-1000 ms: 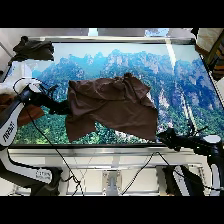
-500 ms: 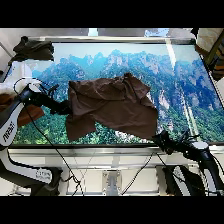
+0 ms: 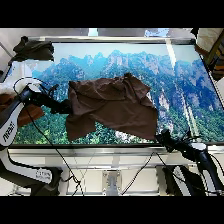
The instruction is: Fold the shirts.
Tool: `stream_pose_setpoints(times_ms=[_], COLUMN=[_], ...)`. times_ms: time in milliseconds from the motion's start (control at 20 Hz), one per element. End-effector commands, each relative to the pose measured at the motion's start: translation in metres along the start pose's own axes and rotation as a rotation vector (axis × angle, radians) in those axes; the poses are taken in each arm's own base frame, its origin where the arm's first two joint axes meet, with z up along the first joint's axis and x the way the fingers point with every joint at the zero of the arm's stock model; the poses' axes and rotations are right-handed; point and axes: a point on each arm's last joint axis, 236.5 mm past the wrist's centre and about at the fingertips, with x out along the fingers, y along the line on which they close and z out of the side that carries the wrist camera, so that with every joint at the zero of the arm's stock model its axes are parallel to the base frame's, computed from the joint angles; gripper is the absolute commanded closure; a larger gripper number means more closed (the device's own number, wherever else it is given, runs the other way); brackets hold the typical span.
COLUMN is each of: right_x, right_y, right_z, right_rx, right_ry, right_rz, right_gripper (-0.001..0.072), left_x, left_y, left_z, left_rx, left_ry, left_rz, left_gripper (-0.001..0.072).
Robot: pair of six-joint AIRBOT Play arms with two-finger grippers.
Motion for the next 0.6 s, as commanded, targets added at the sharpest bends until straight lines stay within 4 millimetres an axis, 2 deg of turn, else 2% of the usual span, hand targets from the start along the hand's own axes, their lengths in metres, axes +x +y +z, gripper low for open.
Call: stream_pose_setpoints(times_ms=[0,50,200,250,300,350,550], right_x=[-0.001,-0.002,-0.003,-0.003,-0.003,-0.003,-0.002], right_y=[0.022,0.025,0.034,0.033,0.033,0.031,0.027], right_z=[0.007,0.007,0.005,0.003,0.0,-0.004,-0.016], right_rx=[-0.005,-0.004,-0.015,-0.019,-0.024,-0.031,-0.043], right_ry=[-0.027,-0.027,-0.021,-0.014,0.0,0.017,0.067], right_rz=[0.092,0.106,0.141,0.139,0.137,0.133,0.115], right_gripper=[0.0643,0.0685,0.0682,0.0633,0.0479,0.0358,0.0356], left_x=[0.0,0.0,0.0,0.0,0.0,0.0,0.0], left_y=[-0.002,-0.002,-0.002,-0.002,-0.002,-0.002,-0.002], left_z=[0.001,0.001,0.001,0.001,0.001,0.001,0.001], left_rx=[-0.002,-0.002,-0.002,-0.002,-0.002,-0.002,-0.002], left_ry=[-0.005,-0.006,-0.005,-0.005,-0.005,-0.004,-0.004], left_rz=[-0.008,-0.008,-0.008,-0.008,-0.008,-0.008,-0.008], left_gripper=[0.0691,0.0691,0.0691,0.0692,0.0692,0.0692,0.0692])
